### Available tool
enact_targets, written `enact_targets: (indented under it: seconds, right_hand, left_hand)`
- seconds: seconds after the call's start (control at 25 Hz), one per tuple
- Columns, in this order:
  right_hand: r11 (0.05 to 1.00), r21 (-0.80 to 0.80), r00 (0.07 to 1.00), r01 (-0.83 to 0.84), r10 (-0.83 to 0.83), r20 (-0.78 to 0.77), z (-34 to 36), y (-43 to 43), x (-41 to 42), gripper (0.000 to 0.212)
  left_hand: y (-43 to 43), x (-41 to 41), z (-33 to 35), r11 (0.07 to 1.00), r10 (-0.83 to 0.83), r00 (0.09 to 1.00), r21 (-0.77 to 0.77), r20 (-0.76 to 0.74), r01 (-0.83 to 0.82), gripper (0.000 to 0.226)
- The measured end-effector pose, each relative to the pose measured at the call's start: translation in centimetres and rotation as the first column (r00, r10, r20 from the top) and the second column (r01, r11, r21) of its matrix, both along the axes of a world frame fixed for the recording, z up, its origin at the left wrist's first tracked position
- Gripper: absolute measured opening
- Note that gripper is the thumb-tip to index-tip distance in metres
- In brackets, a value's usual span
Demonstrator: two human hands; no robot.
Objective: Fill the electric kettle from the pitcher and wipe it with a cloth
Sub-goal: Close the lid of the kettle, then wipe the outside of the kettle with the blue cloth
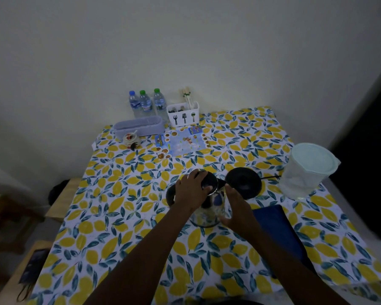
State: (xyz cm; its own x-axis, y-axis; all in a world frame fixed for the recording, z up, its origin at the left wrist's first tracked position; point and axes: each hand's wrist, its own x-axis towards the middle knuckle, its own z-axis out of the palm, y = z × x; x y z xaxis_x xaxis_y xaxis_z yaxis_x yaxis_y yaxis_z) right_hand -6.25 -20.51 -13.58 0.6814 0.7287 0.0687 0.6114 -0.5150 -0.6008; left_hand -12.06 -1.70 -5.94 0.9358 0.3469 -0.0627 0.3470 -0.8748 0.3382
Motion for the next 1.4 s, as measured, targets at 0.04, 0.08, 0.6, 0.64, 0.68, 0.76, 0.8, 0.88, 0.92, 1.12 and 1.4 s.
enact_targets:
  seconds: [0.04,0.08,0.6,0.64,0.68,0.76,0.8,0.88,0.92,1.12,1.4]
  right_hand:
    - [1.000,-0.005,1.000,-0.002,0.003,0.014,-0.1,-0.4,0.0,0.105]
    - [1.000,0.002,0.999,0.002,-0.002,0.035,-0.1,-1.0,0.0,0.103]
    - [0.788,-0.555,0.942,0.268,-0.335,-0.022,-6.4,-13.3,1.2,0.095]
    - [0.767,-0.584,0.931,0.266,-0.362,-0.051,-7.0,-13.7,1.3,0.088]
    - [0.760,-0.593,0.922,0.267,-0.380,-0.072,-7.5,-13.9,1.4,0.083]
    - [0.760,-0.587,0.923,0.278,-0.380,-0.054,-8.1,-14.2,1.7,0.078]
    - [0.763,-0.582,0.930,0.282,-0.367,-0.030,-8.3,-14.2,1.9,0.075]
    - [0.768,-0.575,0.941,0.283,-0.340,0.010,-8.7,-14.0,1.9,0.067]
    - [0.782,-0.554,0.945,0.285,-0.326,0.027,-9.0,-13.8,1.8,0.061]
    - [0.873,-0.424,0.957,0.243,-0.288,-0.044,-9.8,-13.0,2.1,0.039]
    - [0.909,-0.079,0.877,0.409,-0.416,-0.243,-5.6,-11.3,3.9,0.024]
  left_hand:
    - [-0.6,-0.2,0.0,0.999,-0.035,0.998,0.016,0.055,0.034,0.051]
    - [-1.4,-0.4,-0.2,0.995,-0.097,0.989,0.045,0.112,0.093,0.045]
    - [-13.7,-0.7,-10.3,0.917,-0.392,0.910,-0.141,-0.137,0.374,0.050]
    - [-14.0,-0.7,-11.1,0.917,-0.391,0.903,-0.156,-0.176,0.367,0.049]
    - [-14.3,-0.7,-11.8,0.919,-0.388,0.899,-0.162,-0.203,0.359,0.048]
    - [-14.7,-0.9,-12.7,0.922,-0.379,0.899,-0.174,-0.222,0.346,0.047]
    - [-14.9,-0.9,-12.9,0.922,-0.376,0.901,-0.184,-0.218,0.341,0.047]
    - [-15.3,-0.6,-13.2,0.924,-0.364,0.910,-0.198,-0.200,0.326,0.047]
    - [-15.4,-0.4,-13.2,0.927,-0.353,0.917,-0.201,-0.188,0.316,0.047]
    - [-15.4,-0.1,-12.9,0.943,-0.279,0.953,-0.222,-0.121,0.248,0.046]
    - [-12.5,-1.2,-9.1,0.970,-0.123,0.978,-0.186,0.169,0.154,0.040]
